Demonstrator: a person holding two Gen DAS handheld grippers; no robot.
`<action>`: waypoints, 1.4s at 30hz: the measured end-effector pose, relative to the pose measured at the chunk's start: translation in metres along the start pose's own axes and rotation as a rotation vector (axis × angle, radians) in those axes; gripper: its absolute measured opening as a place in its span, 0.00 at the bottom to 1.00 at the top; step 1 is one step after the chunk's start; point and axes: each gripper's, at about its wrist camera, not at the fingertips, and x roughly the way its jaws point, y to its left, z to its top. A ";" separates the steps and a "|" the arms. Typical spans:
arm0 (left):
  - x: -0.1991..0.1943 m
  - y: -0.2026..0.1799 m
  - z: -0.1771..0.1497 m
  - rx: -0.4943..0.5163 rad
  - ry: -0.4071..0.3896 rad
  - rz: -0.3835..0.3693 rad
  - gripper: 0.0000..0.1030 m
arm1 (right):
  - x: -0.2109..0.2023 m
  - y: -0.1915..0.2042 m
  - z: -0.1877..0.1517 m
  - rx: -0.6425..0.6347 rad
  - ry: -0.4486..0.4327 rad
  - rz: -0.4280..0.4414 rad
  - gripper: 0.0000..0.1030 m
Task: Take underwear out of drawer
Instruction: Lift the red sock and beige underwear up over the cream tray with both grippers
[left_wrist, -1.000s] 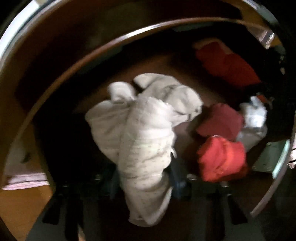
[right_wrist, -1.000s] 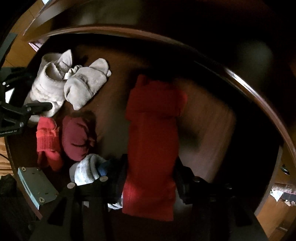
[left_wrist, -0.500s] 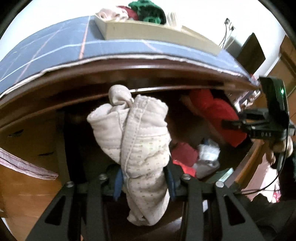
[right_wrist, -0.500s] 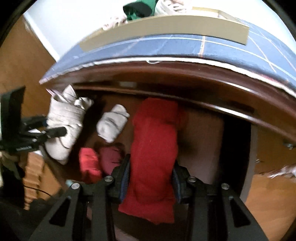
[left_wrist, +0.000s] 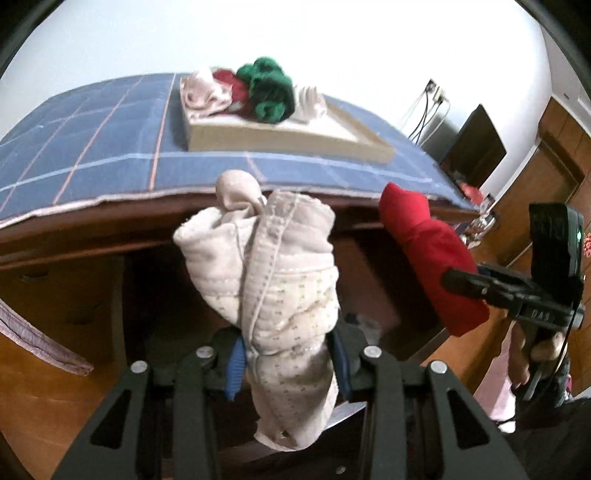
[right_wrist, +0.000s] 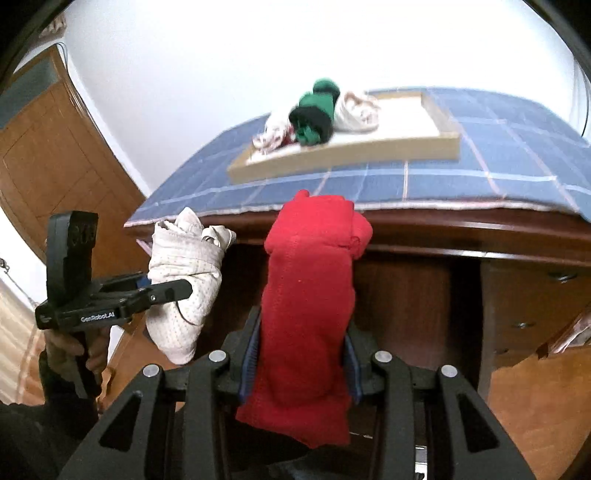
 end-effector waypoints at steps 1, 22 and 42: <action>-0.005 -0.003 0.002 0.005 -0.019 0.006 0.37 | -0.004 0.003 0.000 -0.002 -0.017 -0.006 0.40; -0.037 -0.058 0.055 0.054 -0.258 -0.020 0.37 | -0.064 0.041 0.039 -0.076 -0.263 -0.055 0.40; -0.013 -0.088 0.121 0.107 -0.335 -0.006 0.37 | -0.061 0.022 0.099 -0.066 -0.348 -0.100 0.40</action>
